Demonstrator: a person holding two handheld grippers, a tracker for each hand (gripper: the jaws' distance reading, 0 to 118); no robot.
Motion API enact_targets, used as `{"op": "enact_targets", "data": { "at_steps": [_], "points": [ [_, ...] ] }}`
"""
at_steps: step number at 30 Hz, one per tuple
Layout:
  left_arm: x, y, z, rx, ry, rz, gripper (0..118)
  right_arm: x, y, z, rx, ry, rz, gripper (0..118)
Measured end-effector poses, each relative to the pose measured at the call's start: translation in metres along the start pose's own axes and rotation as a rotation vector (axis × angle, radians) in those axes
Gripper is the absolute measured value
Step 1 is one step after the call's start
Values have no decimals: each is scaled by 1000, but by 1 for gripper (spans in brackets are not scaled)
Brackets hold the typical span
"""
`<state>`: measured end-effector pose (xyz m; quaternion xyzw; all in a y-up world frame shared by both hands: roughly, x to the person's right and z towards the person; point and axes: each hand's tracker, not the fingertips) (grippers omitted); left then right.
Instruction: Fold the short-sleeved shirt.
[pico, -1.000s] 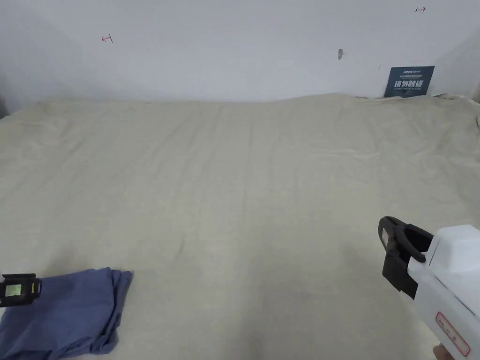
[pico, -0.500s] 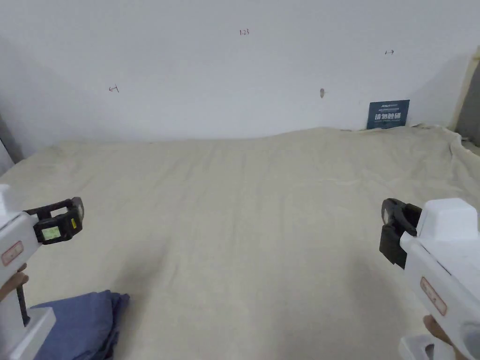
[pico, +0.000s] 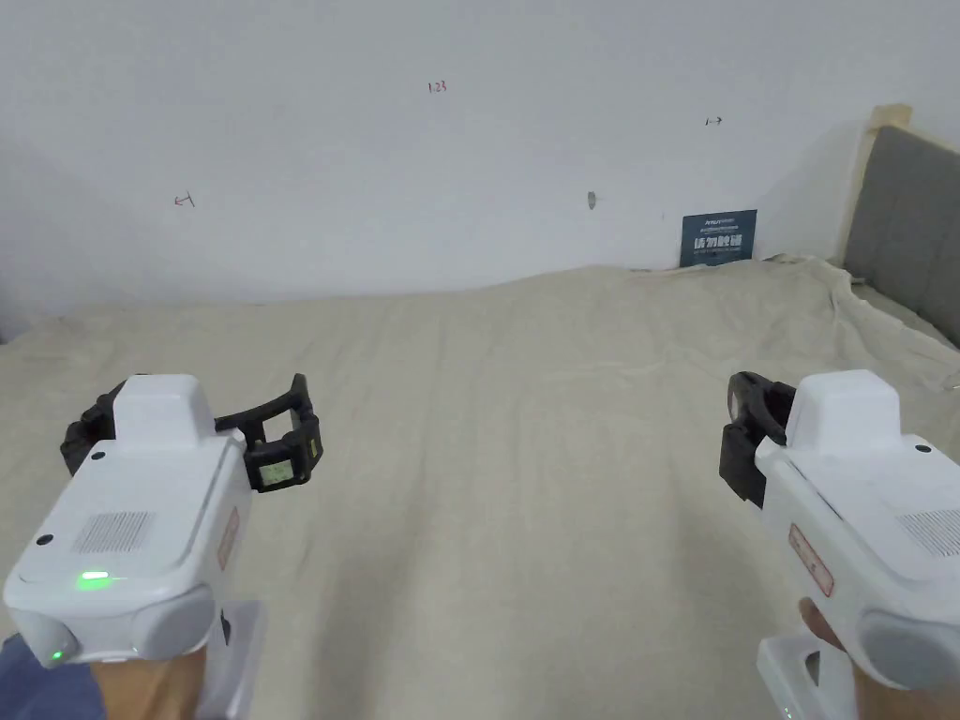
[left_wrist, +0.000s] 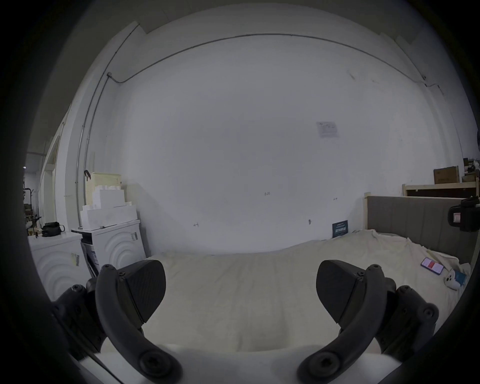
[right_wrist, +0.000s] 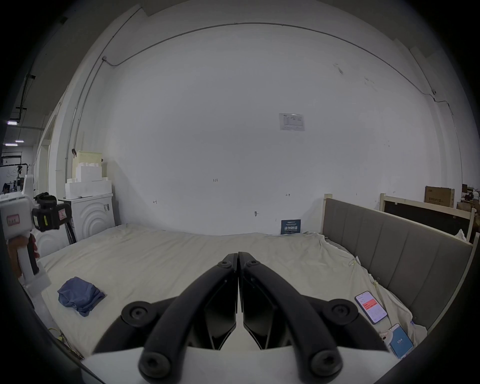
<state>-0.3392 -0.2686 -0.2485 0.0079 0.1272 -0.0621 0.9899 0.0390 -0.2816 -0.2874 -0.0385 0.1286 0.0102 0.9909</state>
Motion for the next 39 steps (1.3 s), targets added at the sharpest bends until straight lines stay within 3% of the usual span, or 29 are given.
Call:
{"op": "enact_targets", "data": {
  "at_steps": [3, 8, 10, 14, 39],
  "points": [
    [20, -9, 8, 17, -25, 22, 91, 3, -1, 4, 6, -13, 4, 0],
    [41, -25, 17, 21, -22, 34, 33, 11, -7, 10, 11, -34, 1, 0],
    [43, -30, 18, 10, -34, 59, 27, 12, -10, 12, 14, -46, 0, 0],
    [49, -42, 20, -5, -42, 85, 2, 14, -13, 15, 22, -59, -2, 0],
    [55, -45, 29, 7, -62, 91, 0, 11, -14, 19, 30, -56, -1, 0]
  ]
}}
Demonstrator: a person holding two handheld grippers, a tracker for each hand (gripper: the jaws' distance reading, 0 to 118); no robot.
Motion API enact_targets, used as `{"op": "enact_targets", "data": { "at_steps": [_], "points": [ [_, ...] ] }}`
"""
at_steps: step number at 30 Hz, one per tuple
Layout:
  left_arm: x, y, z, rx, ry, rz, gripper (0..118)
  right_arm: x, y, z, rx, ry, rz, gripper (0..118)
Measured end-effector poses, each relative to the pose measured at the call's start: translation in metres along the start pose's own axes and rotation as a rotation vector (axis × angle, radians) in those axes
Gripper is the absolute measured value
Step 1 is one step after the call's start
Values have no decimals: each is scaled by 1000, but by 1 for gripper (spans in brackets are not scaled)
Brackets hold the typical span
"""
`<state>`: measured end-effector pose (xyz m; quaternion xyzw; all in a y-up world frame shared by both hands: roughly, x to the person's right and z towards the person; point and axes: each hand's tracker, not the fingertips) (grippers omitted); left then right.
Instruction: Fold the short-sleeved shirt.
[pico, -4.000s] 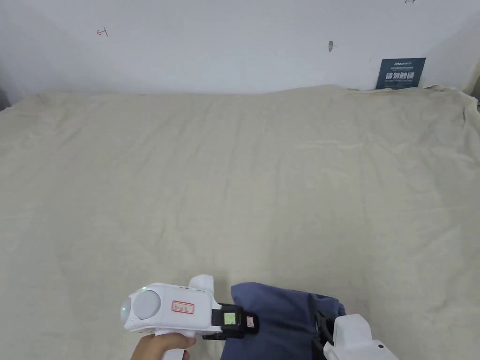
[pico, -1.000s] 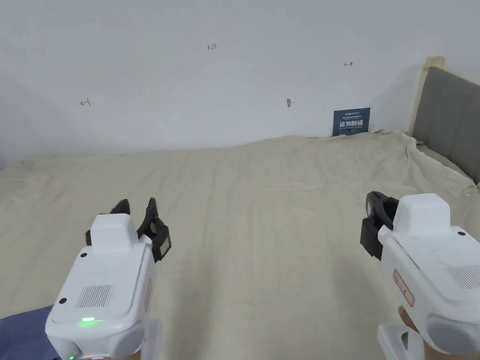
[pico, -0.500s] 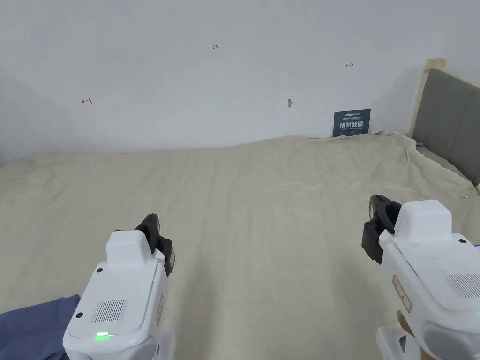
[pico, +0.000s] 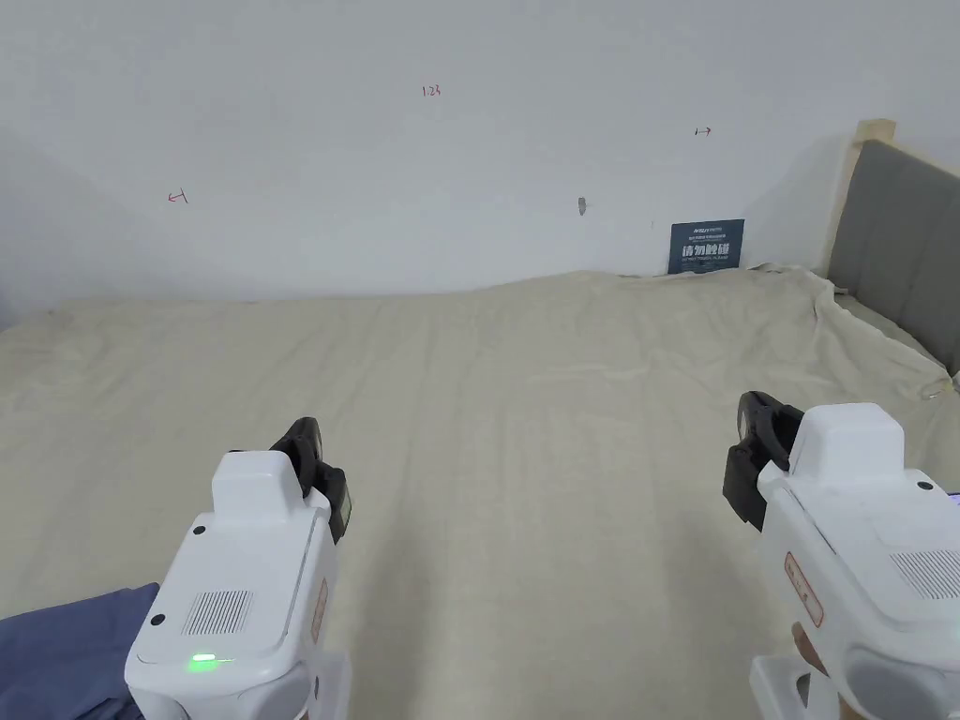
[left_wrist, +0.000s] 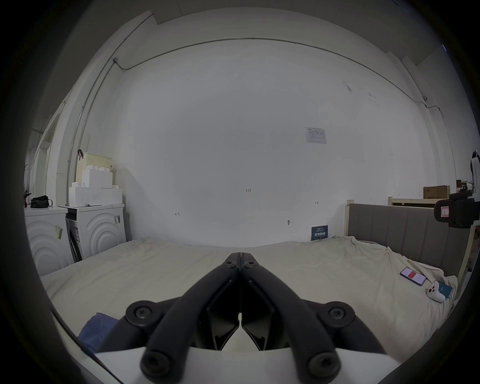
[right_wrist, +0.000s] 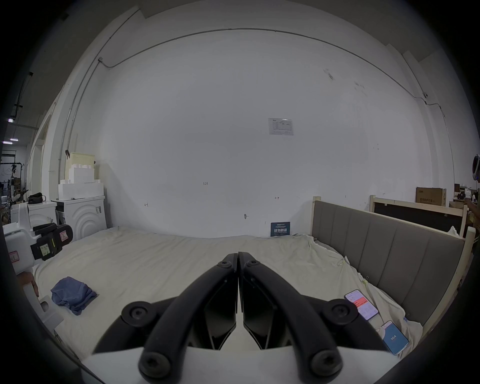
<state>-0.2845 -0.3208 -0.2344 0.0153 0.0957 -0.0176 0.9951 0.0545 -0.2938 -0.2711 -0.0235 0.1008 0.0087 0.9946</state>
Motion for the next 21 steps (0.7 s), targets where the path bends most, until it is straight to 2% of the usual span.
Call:
{"op": "enact_targets", "data": {
  "at_steps": [21],
  "points": [
    [-1, 3, 0, 13, -11, 2, 0, 1, 2, 0, 1, -4, 2, 0]
  ]
}}
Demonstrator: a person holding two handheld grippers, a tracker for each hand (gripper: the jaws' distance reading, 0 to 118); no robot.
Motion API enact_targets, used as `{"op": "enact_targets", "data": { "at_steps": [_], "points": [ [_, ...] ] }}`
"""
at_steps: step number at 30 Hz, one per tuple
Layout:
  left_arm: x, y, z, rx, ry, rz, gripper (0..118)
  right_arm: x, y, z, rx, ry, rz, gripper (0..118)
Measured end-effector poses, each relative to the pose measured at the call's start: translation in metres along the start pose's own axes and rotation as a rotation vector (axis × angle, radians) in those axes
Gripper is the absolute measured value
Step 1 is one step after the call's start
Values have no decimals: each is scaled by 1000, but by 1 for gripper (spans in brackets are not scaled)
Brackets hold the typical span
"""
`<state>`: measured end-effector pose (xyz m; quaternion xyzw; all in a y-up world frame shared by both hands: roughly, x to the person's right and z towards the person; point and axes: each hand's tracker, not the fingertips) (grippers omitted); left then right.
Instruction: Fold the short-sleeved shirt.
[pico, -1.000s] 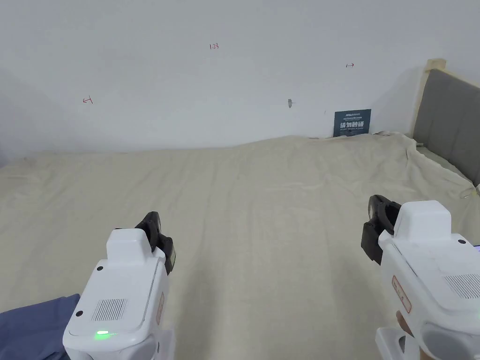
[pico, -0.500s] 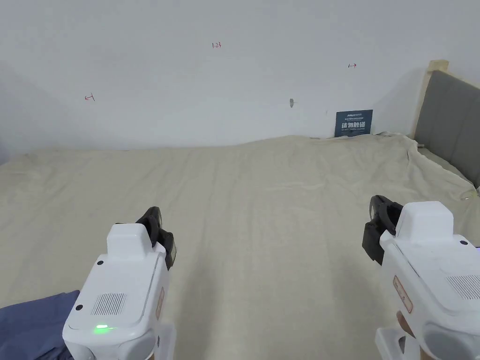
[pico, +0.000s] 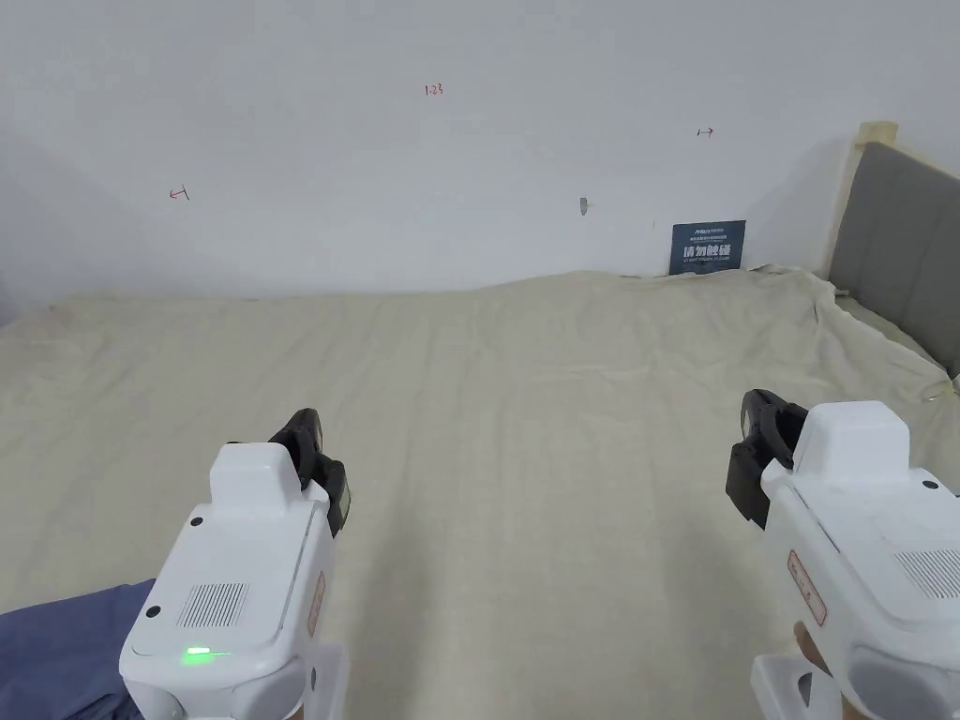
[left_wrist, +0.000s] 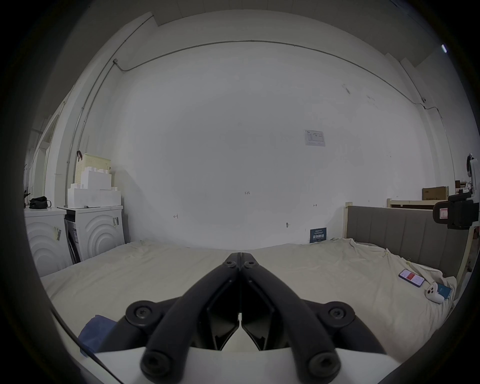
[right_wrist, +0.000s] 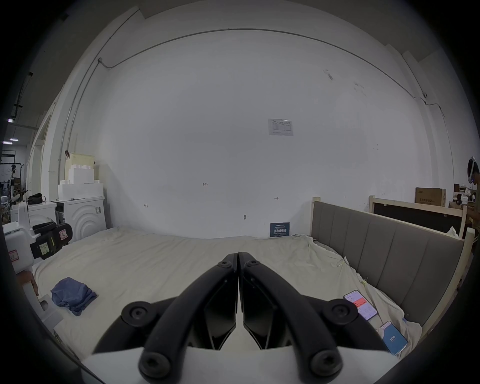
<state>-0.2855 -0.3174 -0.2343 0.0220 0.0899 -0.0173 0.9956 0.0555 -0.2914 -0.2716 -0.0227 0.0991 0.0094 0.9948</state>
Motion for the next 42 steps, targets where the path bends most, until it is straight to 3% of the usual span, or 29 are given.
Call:
{"op": "enact_targets", "data": {
  "at_steps": [2, 3, 5, 7, 8, 10, 12, 13, 18, 42],
  "points": [
    [0, 0, 0, -3, -2, -4, 0, 0, 0, 0, -2, 3, -3, 4],
    [-1, 0, -1, -4, -2, -3, 5, -1, 0, 0, 1, -1, -5, 13],
    [-1, 0, -2, -6, 1, -1, 30, -2, 0, 0, 2, -4, -5, 52],
    [-2, -1, -4, -17, 9, -2, 74, -2, 0, -1, -3, 6, -12, 81],
    [-2, -1, -5, -26, 16, -5, 86, -2, 0, -1, -1, 8, -13, 90],
    [-3, -2, -6, -32, 18, -3, 94, -3, 0, -1, 1, -1, -11, 93],
    [-5, -3, -6, -33, 11, 7, 114, -3, 0, -1, 3, -3, -4, 105],
    [-6, -3, -4, -26, 9, 14, 118, -3, 0, -1, 6, -1, -4, 111],
    [-8, -2, -1, -4, 20, 19, 118, -3, 0, -1, 11, -9, -8, 118],
    [-13, -2, 0, 22, 32, 15, 118, -6, 2, 1, 34, -6, -12, 118]
  ]
}}
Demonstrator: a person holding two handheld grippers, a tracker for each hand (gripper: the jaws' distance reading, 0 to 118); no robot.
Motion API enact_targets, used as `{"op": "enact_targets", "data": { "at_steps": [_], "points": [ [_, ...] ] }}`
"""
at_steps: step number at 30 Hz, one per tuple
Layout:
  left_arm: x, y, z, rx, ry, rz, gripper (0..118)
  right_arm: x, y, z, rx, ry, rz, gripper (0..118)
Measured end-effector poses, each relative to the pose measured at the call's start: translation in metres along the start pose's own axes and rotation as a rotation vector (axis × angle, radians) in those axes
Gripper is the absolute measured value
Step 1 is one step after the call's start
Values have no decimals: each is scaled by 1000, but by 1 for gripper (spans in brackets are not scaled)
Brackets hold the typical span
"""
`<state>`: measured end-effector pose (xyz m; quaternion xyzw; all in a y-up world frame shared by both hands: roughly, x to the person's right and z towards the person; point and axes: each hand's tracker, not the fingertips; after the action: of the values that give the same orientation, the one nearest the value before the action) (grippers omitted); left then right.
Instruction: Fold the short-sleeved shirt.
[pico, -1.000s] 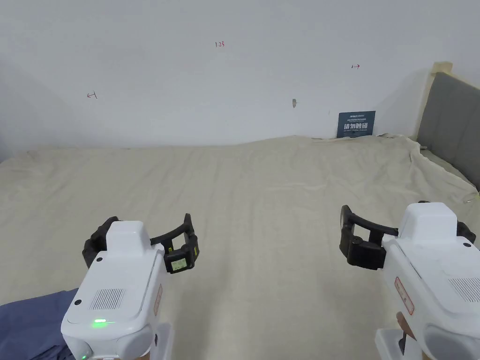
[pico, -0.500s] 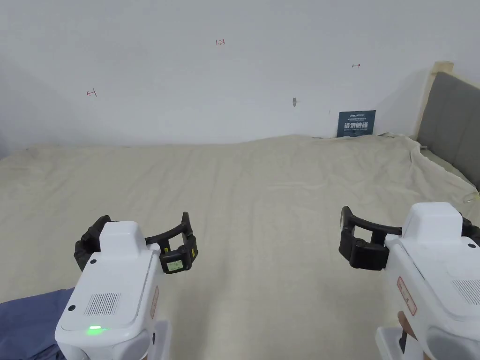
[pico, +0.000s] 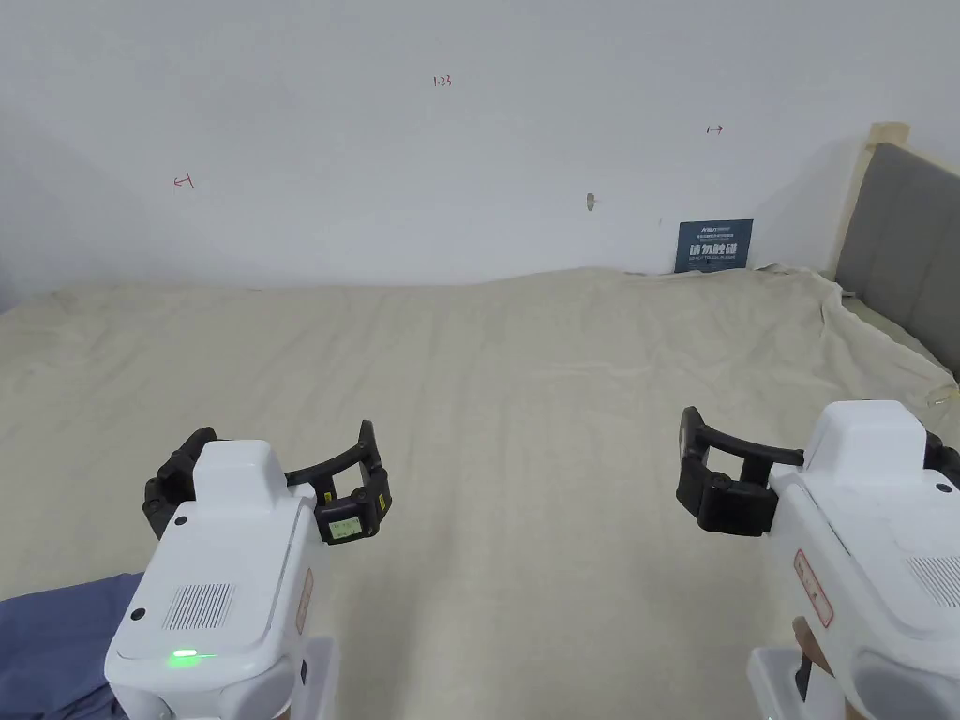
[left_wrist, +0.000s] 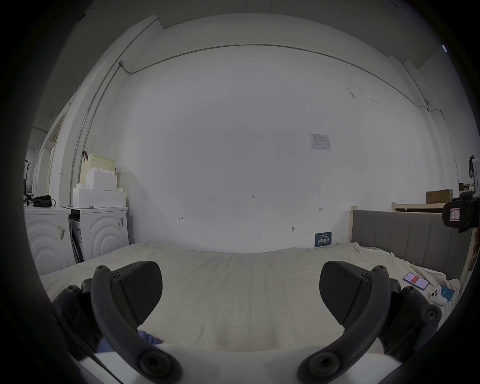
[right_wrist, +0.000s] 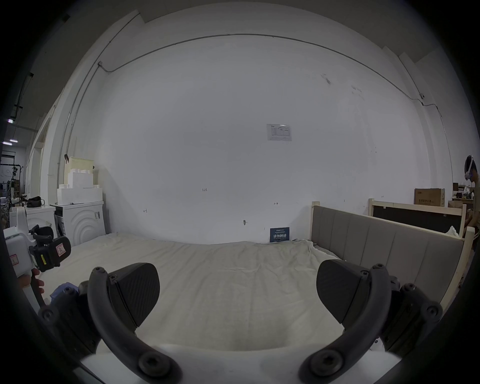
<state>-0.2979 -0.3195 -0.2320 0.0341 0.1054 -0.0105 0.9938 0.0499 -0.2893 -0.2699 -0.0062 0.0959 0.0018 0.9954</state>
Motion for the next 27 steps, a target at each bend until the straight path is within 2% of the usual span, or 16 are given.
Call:
{"op": "enact_targets", "data": {
  "at_steps": [27],
  "points": [
    [2, 0, -1, 10, 6, -25, 118, 1, 0, -4, -4, 4, -1, 118]
  ]
}}
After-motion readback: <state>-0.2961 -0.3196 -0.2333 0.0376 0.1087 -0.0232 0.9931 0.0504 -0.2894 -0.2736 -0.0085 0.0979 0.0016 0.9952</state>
